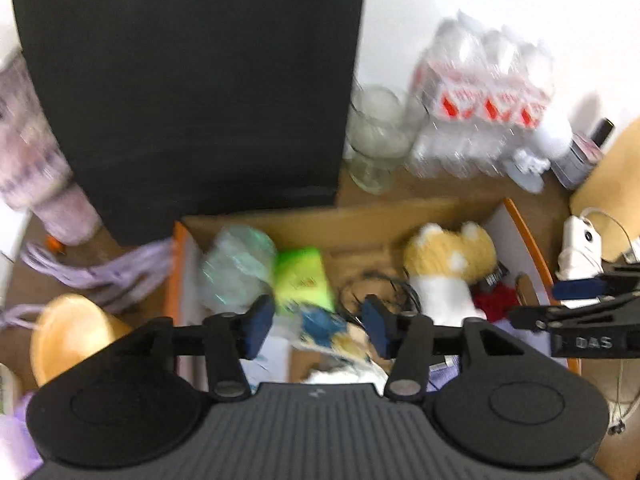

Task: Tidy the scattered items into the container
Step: 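Carry the blue packet and clear packet into the box and release both, then withdraw both grippers from the box toward the last table items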

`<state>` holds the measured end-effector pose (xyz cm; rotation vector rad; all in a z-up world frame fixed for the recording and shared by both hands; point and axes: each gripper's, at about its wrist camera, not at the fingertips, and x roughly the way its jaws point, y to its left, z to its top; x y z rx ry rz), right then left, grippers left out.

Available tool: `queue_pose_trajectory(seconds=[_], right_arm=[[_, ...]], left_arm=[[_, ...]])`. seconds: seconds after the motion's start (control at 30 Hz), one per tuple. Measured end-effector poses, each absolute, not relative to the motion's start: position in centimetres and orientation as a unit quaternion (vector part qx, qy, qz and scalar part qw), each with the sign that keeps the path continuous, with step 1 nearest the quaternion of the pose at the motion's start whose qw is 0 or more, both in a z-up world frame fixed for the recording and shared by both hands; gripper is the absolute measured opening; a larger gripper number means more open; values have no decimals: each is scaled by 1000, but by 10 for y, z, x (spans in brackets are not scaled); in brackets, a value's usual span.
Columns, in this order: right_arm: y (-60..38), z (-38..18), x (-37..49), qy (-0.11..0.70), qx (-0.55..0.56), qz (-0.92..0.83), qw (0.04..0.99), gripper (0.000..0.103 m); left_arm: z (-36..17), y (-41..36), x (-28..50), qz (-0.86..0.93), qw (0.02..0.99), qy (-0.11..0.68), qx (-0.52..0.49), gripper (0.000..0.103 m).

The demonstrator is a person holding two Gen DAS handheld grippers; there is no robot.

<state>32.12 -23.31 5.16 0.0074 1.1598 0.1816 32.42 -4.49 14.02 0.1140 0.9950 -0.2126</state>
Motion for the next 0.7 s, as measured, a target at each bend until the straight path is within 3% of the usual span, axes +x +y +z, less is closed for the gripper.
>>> queue_pose_trajectory(seconds=[0.03,0.07,0.13,0.17,0.43,0.53,0.7], right_arm=[[-235,59,324,547,12,85,833,65],[-235,69,324,545,21,87,834,70],[-235,91,325,537,30,86,838,88],[-233,101,325,532,31,84,842,90],[-226,126,305,514,32,80,854,92],[-223,126,292,489,17,86,868,92],[-221,130,261,377,18,90,922,92]], left_arm=[[148,-45,326,-92,872,477,60,79],[158,-45,328,-79,870,483,63,85],[173,-43,330,-64,862,499,60,91],[177,-41,328,-58,859,505,54,92],[174,-37,298,-36,863,502,52,99],[178,-37,280,-12,893,446,57,102],[178,-35,241,-25,945,323,41,103]])
